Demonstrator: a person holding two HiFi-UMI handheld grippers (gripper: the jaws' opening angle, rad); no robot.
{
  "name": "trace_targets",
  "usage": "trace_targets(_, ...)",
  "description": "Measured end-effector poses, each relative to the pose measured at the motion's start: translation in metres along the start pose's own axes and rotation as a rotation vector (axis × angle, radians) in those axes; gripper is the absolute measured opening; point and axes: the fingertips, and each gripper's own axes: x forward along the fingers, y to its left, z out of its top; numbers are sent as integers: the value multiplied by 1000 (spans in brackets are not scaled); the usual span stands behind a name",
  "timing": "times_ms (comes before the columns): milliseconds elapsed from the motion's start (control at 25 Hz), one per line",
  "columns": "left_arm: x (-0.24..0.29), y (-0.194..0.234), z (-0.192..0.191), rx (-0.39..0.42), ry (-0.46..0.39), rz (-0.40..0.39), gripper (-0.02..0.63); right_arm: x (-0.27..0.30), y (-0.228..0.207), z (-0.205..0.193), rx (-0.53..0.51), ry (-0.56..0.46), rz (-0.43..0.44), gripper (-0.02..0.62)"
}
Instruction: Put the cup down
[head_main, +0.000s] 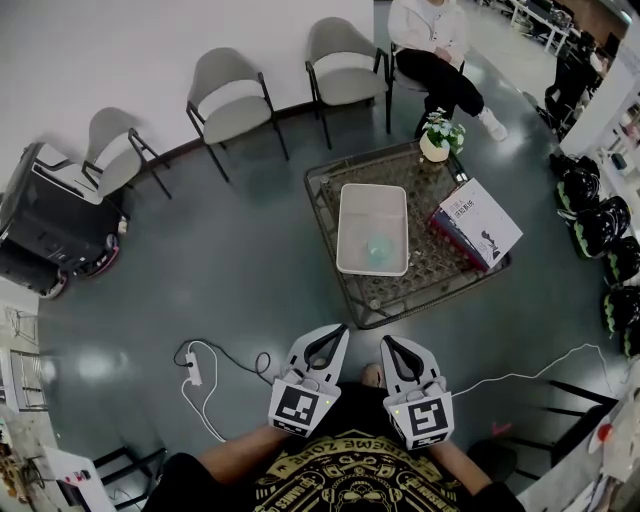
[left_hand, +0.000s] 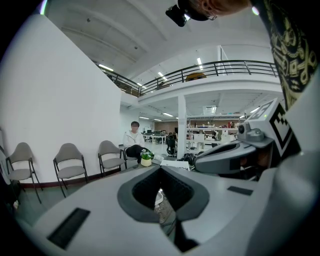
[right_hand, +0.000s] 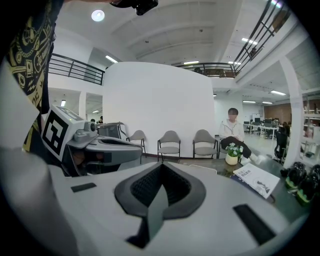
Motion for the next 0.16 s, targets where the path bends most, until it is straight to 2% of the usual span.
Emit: trace_targets(160,0,-1,-1,2,3,-1,-11,0,-1,-3,7,-7,-6,5)
